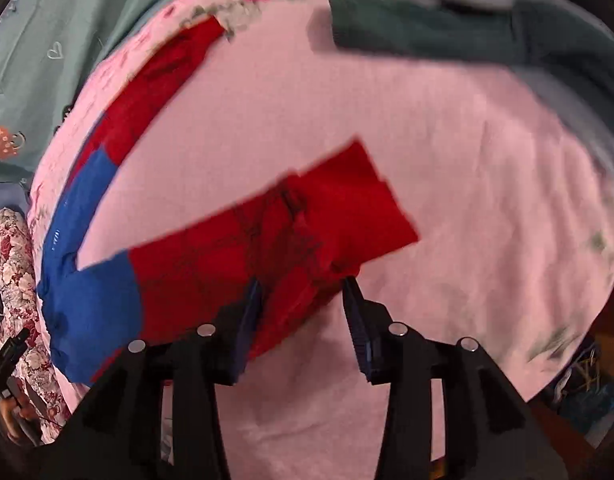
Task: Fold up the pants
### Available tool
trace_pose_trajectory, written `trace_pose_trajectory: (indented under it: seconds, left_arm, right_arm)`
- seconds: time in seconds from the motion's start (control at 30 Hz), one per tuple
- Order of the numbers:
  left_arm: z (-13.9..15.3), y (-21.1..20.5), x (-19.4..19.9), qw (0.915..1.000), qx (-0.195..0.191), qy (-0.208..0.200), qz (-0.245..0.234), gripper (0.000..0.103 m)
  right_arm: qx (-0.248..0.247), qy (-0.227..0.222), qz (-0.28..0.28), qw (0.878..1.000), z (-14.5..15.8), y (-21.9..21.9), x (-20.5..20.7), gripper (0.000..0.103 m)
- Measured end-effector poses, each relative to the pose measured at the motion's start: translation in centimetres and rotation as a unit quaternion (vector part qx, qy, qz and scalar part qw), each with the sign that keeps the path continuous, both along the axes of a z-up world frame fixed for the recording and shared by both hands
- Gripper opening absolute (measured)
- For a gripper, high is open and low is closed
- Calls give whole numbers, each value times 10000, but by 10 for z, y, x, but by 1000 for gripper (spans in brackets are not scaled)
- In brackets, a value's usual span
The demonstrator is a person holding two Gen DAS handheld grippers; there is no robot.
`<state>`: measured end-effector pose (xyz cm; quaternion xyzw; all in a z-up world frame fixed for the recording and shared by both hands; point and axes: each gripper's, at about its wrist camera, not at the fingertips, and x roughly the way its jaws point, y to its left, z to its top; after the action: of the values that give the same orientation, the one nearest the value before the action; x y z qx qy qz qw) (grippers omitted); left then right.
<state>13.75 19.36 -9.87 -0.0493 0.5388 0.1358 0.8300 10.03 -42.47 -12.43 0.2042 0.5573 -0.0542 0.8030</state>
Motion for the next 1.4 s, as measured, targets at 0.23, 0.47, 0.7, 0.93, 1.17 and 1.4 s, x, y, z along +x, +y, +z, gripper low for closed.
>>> trace_pose_trajectory:
  seconds: [0.23,0.47,0.7,0.93,1.17,1.4]
  left_arm:
    - [-14,37,56,9974,-250,227,-633,73]
    - [-58,51,108,9897,-689,374,-1199,73]
    - [-82,52,130,9777,-879,438,-1859,75]
    - [-99,64,150,9646,-1415,578,-2148,72]
    - [-100,56,158,9515,-1580,791,-2518,33]
    - [-56,46,136,9542,-1287,347,-2679,18]
  right_arm:
    - [-1412,-1672,1998,9551,86,105,80,56]
    - [-1016,-1710,4219,8846,59,249,217,63]
    - [-1309,-768,5472,8231,-6,342,318,63]
    - [-1689,-119,6358,7530,-48,375,337,57]
    - [-1653,63,6509,7409,-42,377,326,3]
    - [-1647,-627,6461,7426,35,358,257,2]
